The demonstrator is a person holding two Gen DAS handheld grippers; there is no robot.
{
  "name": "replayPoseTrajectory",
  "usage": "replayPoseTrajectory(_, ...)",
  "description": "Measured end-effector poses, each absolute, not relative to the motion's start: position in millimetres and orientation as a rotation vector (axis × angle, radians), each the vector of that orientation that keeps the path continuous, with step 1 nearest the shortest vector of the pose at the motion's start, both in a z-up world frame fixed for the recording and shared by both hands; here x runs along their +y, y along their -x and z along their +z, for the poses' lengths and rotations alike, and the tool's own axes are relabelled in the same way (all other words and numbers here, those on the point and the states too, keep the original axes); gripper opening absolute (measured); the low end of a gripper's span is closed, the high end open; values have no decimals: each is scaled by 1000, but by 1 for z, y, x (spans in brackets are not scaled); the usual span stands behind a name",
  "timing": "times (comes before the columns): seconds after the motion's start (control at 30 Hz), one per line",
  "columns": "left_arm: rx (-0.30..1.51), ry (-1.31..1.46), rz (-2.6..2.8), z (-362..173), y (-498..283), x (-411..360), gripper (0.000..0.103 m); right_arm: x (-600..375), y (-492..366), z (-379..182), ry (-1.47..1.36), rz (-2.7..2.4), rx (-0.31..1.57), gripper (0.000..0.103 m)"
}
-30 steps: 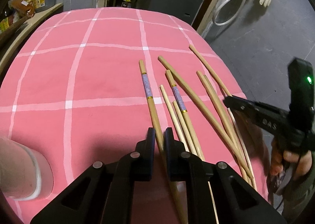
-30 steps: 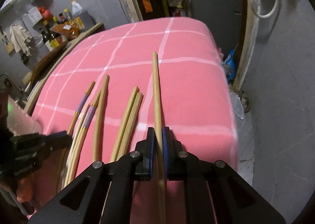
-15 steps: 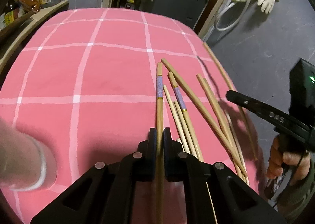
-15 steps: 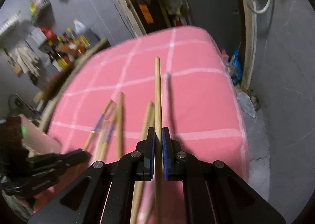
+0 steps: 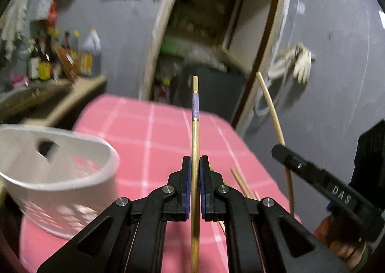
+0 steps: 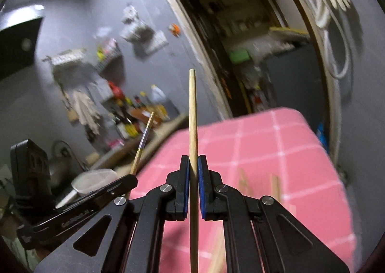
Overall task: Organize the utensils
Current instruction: 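Lift both held chopsticks and carry them over the white utensil holder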
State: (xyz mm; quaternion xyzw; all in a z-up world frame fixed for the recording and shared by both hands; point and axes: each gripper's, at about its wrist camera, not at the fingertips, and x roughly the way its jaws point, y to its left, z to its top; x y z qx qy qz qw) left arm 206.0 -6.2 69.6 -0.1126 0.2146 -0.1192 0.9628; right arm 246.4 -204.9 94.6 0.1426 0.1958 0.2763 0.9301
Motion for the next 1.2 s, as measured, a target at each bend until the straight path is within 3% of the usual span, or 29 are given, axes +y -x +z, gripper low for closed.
replayPoseTrajectory(0.4, 177, 317, -33, 127, -194, 120, 5, -96, -254, 139, -406, 744, 155, 5)
replayPoseTrajectory(0.67, 51, 390, 98, 131, -205, 203, 5, -55, -274, 143, -416, 750, 62, 5)
replayPoseTrajectory(1.2, 24, 359, 181, 86, -209, 200, 5, -28, -283, 97, -300, 733, 138, 5)
